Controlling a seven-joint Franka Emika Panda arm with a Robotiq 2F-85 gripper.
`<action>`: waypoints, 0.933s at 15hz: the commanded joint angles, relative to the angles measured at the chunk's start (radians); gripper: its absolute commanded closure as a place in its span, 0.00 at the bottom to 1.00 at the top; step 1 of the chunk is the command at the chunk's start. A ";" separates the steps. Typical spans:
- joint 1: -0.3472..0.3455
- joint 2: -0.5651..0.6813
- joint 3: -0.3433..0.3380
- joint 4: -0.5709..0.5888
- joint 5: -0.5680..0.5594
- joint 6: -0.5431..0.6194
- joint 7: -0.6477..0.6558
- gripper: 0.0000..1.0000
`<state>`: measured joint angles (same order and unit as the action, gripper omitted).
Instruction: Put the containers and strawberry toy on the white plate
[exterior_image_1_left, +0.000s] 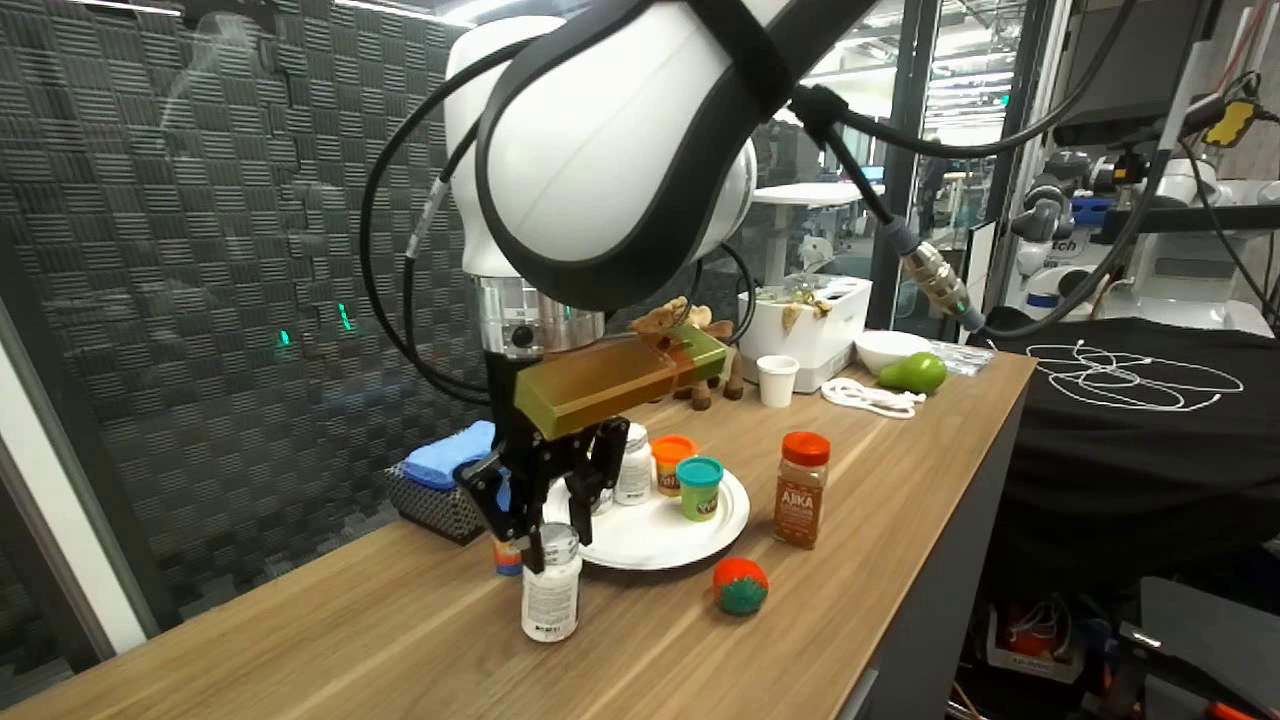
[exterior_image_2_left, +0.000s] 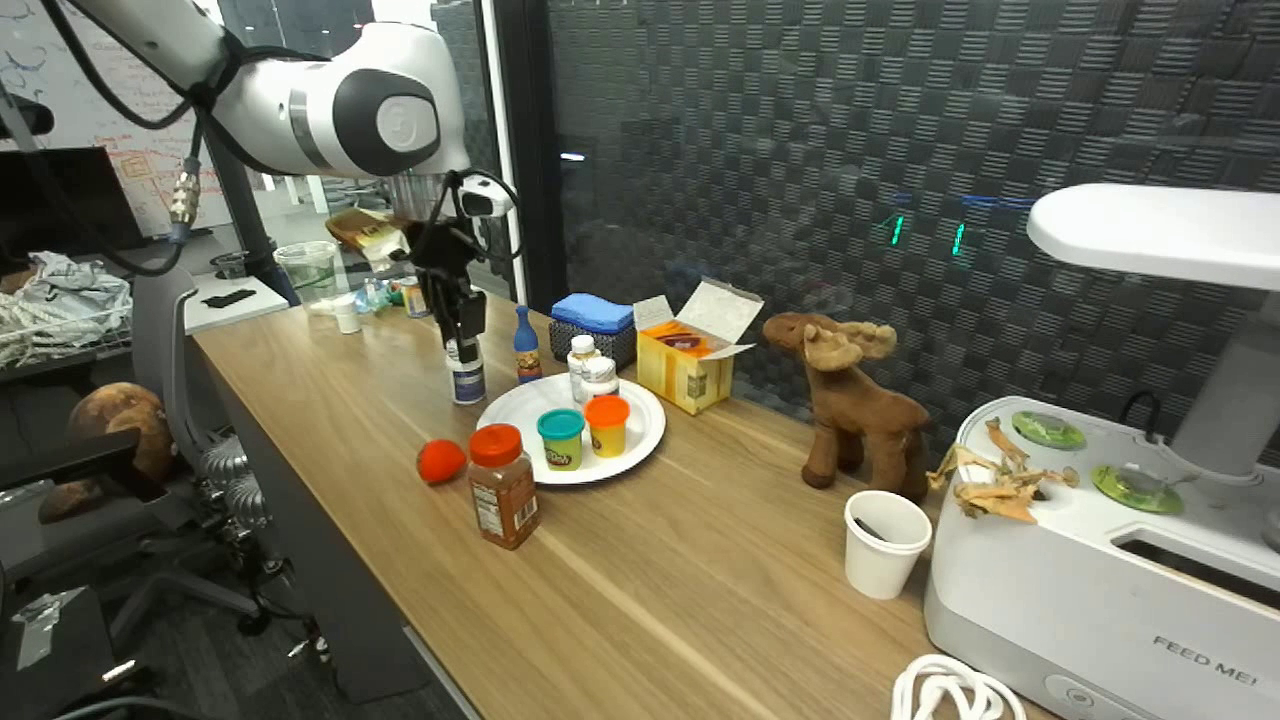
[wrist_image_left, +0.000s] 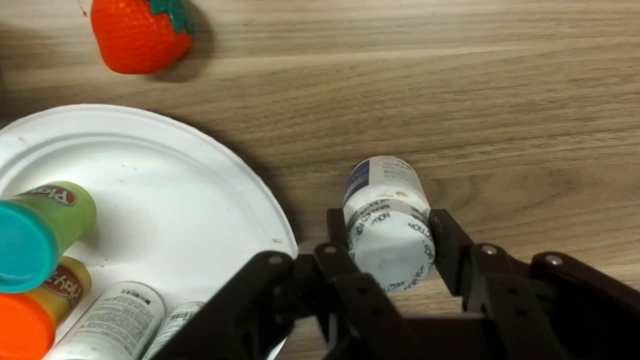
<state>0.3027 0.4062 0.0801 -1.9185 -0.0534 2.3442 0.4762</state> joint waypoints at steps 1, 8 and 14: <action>-0.014 -0.003 0.018 0.006 0.030 0.002 -0.037 0.77; -0.002 -0.076 -0.001 -0.020 -0.017 0.006 -0.010 0.79; -0.025 -0.127 -0.019 -0.041 -0.043 0.003 -0.007 0.80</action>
<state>0.2934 0.3229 0.0678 -1.9255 -0.0747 2.3435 0.4675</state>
